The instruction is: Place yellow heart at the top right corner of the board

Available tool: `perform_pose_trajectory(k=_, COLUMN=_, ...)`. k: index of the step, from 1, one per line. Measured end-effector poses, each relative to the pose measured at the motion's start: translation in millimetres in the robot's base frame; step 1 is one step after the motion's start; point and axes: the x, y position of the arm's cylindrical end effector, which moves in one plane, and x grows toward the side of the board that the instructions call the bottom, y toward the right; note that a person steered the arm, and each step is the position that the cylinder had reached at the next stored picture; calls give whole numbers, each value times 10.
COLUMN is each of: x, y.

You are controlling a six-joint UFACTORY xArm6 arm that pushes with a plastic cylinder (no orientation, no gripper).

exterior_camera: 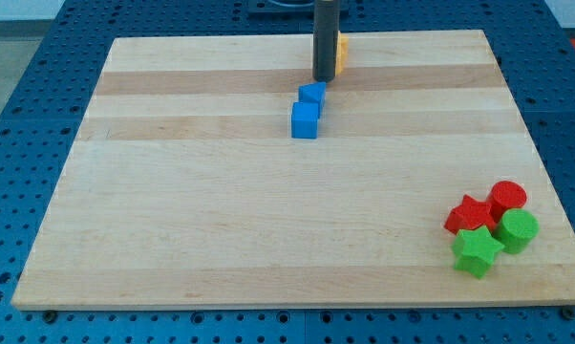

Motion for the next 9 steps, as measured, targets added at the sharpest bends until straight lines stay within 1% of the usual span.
perform_pose_trajectory(k=2, x=-259, y=-14)
perform_pose_trajectory(k=3, x=-82, y=-54)
perform_pose_trajectory(k=4, x=-2, y=-541)
perform_pose_trajectory(k=5, x=-384, y=-1026)
perform_pose_trajectory(k=6, x=-913, y=-1033)
perform_pose_trajectory(k=7, x=-932, y=-717)
perform_pose_trajectory(k=9, x=-938, y=230)
